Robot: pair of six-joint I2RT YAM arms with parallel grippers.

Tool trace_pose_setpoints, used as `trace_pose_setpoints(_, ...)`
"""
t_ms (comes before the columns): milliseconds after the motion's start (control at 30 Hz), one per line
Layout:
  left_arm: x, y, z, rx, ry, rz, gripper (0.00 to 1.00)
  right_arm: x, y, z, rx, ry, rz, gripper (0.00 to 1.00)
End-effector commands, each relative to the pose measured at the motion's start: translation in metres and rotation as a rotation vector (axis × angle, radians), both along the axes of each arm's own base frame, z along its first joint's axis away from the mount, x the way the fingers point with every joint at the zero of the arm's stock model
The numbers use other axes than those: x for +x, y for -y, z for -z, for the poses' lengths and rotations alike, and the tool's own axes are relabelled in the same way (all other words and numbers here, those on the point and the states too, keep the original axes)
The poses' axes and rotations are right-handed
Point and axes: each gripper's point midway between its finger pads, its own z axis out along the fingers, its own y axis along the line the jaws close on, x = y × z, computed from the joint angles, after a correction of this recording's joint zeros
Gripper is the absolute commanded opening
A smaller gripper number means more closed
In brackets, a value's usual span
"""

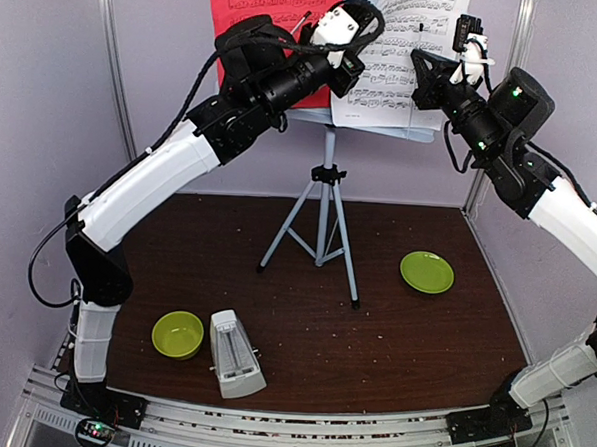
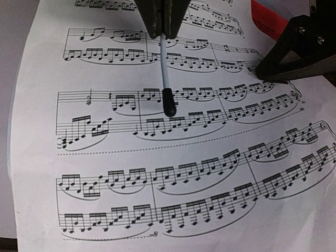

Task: Set up the instrument practice props

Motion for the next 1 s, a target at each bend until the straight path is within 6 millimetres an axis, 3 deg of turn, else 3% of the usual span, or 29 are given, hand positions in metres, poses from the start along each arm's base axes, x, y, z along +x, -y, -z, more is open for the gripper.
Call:
trace_pose_setpoints(0,-0.017,-0.024,-0.035,-0.025,0.093,-0.001,0.0,0.005,-0.004,0.009,-0.027,-0.024,0.005,0.0)
trace_pose_setpoints(167,-0.012,-0.029,-0.034,0.012,0.102,0.003,0.0,0.005,-0.004,0.01,-0.026,-0.025,0.004,0.0)
trace_pose_setpoints(400,-0.015,-0.01,-0.011,0.064,0.098,0.088,0.0,0.005,-0.006,0.01,-0.027,-0.024,-0.002,0.0)
trace_pose_setpoints(700,-0.007,-0.03,-0.028,0.032,0.134,0.079,0.0,0.004,-0.007,0.011,-0.033,-0.022,-0.007,0.0)
trace_pose_setpoints(967,-0.012,-0.027,-0.028,0.068,0.201,0.09,0.0,0.005,-0.009,0.012,-0.029,-0.024,-0.016,0.0)
